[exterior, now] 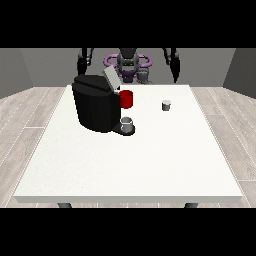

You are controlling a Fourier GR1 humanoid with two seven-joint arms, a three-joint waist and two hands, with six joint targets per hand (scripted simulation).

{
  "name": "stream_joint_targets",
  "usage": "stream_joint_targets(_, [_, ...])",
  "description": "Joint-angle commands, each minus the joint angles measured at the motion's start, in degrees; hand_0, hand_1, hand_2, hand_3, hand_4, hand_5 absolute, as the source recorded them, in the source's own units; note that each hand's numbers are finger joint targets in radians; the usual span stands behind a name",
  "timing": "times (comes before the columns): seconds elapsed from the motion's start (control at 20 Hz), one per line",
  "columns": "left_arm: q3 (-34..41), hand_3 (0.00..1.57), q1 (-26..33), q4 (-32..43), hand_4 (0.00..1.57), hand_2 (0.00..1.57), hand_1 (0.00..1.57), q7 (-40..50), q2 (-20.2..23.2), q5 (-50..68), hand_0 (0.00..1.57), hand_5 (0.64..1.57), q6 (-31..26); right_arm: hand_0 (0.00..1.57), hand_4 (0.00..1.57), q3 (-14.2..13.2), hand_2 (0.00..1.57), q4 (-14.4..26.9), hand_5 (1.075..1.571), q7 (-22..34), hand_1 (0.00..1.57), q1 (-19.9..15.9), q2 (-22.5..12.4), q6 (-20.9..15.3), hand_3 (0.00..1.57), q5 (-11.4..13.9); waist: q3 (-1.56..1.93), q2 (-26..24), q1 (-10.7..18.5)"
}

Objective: Insert the coffee pod into the coffee machine and close the lid

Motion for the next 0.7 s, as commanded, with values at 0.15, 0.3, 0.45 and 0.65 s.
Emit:
stream_joint_targets(0.15, [-0.8, 0.00, -2.0, 2.6, 0.00, 0.00, 0.00, -4.9, 8.9, -6.2, 0.00, 1.571, -6.1, 0.00, 0.00, 2.1, 0.00, 0.4, 1.571, -1.2, 0.00, -0.1, 2.6, -0.7, 0.00, 1.0, -0.01, -1.1, -2.1])
stream_joint_targets(0.3, [-2.1, 0.00, -2.4, 3.2, 0.00, 0.00, 0.00, -5.8, 15.2, -11.8, 0.00, 1.571, -8.3, 0.00, 0.00, -1.2, 0.00, 0.0, 1.571, -3.8, 0.00, -1.9, -0.6, -3.9, 0.00, 4.5, -0.04, -0.2, -4.5])
stream_joint_targets(0.45, [-0.5, 0.00, -6.7, 5.3, 0.00, 0.00, 0.00, -4.6, 18.3, -12.9, 0.00, 1.571, -10.0, 0.00, 0.00, -0.4, 0.00, 1.0, 1.571, -5.2, 0.00, -3.9, 0.6, -6.1, 0.00, 6.7, -0.01, 2.7, -4.8])
stream_joint_targets(0.65, [1.9, 0.00, -14.4, 11.9, 0.00, 0.00, 0.00, -2.9, 20.9, -13.5, 0.00, 1.571, -12.3, 0.00, 0.00, 2.5, 0.00, 0.1, 1.571, -3.2, 0.00, -7.1, 2.8, -7.6, 0.00, 9.0, -0.02, 5.8, -7.3])
